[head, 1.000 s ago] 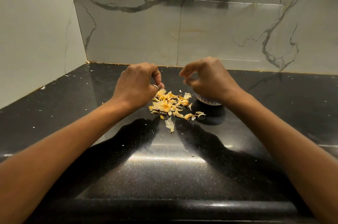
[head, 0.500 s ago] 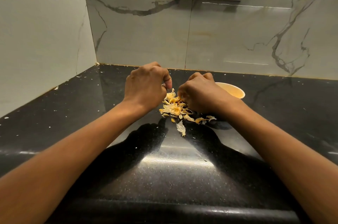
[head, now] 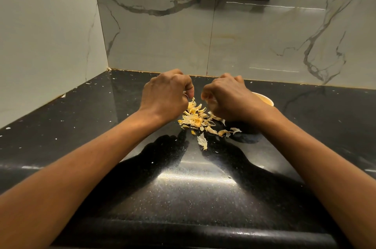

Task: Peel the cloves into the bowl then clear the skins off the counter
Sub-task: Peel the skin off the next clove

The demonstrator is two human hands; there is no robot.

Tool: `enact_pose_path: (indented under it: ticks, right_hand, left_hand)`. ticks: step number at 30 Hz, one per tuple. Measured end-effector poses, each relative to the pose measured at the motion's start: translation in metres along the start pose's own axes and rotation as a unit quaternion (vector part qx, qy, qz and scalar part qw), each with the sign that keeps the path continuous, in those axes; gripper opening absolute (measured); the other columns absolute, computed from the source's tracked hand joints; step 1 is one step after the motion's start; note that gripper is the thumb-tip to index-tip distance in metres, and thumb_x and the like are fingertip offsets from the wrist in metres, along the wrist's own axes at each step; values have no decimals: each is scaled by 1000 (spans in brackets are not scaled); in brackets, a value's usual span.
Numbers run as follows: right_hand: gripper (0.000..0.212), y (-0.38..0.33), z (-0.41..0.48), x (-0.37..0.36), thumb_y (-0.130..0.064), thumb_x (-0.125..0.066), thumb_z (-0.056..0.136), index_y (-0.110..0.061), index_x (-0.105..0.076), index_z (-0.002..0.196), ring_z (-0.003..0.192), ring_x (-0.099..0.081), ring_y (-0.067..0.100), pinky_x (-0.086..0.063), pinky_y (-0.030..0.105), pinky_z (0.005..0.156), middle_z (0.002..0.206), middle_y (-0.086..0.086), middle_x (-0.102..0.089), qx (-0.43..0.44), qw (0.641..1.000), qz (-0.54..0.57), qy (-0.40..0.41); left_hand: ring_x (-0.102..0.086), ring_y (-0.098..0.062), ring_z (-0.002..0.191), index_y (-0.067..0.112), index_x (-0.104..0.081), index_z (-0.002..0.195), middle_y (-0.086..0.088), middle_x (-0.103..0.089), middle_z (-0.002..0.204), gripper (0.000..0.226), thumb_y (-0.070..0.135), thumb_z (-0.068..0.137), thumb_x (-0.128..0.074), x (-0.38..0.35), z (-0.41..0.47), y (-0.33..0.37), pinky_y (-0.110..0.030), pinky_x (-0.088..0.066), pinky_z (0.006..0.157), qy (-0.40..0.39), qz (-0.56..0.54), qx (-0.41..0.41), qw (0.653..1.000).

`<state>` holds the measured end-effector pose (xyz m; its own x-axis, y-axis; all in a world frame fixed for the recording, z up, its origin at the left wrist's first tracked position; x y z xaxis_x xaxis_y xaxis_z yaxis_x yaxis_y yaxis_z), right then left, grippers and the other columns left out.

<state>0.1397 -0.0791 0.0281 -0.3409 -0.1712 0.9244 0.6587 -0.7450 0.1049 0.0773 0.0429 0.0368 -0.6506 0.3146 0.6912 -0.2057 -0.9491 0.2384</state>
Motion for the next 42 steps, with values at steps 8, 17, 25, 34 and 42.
enact_pose_path:
  ticks: [8, 17, 25, 34, 42]
  right_hand:
    - [16, 6, -2, 9, -19, -63, 97, -17, -70, 111, 118, -47, 25, -36, 38, 90, 113, 3, -69, 11, 997, 53, 54]
    - [18, 2, -13, 26, -18, -75, 88, -8, -69, 102, 78, -66, 13, -59, 32, 76, 91, 3, -72, 42, 969, 185, 159]
    - [16, 8, -17, 21, -16, -82, 82, -9, -76, 95, 71, -70, 6, -62, 28, 69, 83, 0, -74, 4, 948, 282, 146]
    - [14, 13, -18, 14, -13, -79, 84, -10, -74, 96, 73, -73, 6, -62, 26, 74, 83, -1, -75, -34, 920, 371, 121]
    - [12, 12, -21, 12, -13, -77, 85, -8, -74, 96, 73, -73, 7, -63, 30, 73, 83, 1, -75, -29, 918, 373, 131]
  left_hand:
    - [-62, -12, 88, 28, -66, 79, 5, -70, 91, 20, 12, 82, -76, -15, 4, -9, -31, -49, 81, -51, -94, 16, 994]
    - [-63, 0, 80, 18, -75, 97, 8, -72, 86, 12, 28, 92, -71, -15, 7, -10, -20, -48, 77, -44, -151, 28, 987]
    - [-62, -1, 56, 13, -75, 98, 10, -67, 73, 9, 15, 94, -67, -15, 6, -5, -16, -50, 53, -65, -249, 32, 966]
    - [-65, -6, 58, 12, -73, 100, -1, -67, 77, 8, 15, 95, -67, -20, 5, -5, -21, -54, 48, -100, -268, 42, 957]
    - [-64, -12, 58, 9, -72, 100, -3, -66, 74, 10, 17, 97, -66, -19, 3, -3, -25, -56, 48, -90, -265, 27, 960]
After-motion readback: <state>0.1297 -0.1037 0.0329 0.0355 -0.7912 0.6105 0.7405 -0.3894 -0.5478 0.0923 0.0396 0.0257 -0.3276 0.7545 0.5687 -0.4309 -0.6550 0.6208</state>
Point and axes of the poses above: each hand's wrist, its own z-axis towards the middle knuckle, its own x-axis out of the back of the hand, y = z × x, the point moved 7 cm from there along z, towards the middle knuckle
